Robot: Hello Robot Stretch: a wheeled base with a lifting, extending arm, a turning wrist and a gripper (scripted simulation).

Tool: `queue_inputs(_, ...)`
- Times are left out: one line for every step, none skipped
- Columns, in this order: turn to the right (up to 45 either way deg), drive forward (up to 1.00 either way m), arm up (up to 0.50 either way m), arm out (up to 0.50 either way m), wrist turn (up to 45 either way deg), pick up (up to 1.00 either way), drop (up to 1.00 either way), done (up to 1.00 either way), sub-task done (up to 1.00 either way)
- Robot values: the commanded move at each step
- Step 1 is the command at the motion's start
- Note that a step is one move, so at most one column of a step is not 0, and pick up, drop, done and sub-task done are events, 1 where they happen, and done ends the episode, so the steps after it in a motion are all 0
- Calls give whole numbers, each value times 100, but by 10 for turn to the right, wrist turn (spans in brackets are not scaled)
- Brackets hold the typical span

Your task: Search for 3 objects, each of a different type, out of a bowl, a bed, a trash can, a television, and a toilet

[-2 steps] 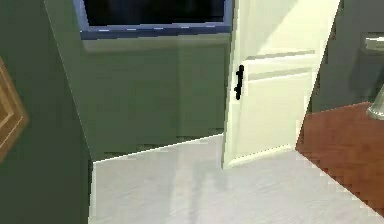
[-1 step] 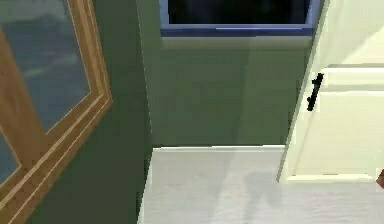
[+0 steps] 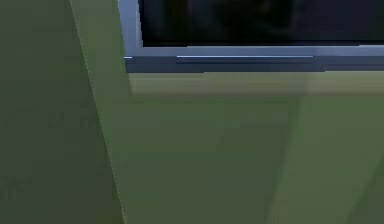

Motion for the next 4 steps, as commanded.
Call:
queue_inputs(-90, 0, 0, 0, 0, 0, 0, 0, 0)
queue_inputs(0, 20, 0, 0, 0, 0, 0, 0, 0)
queue_inputs(390, 0, 0, 0, 0, 0, 0, 0, 0)
queue_inputs(0, 0, 0, 0, 0, 0, 0, 0, 100)
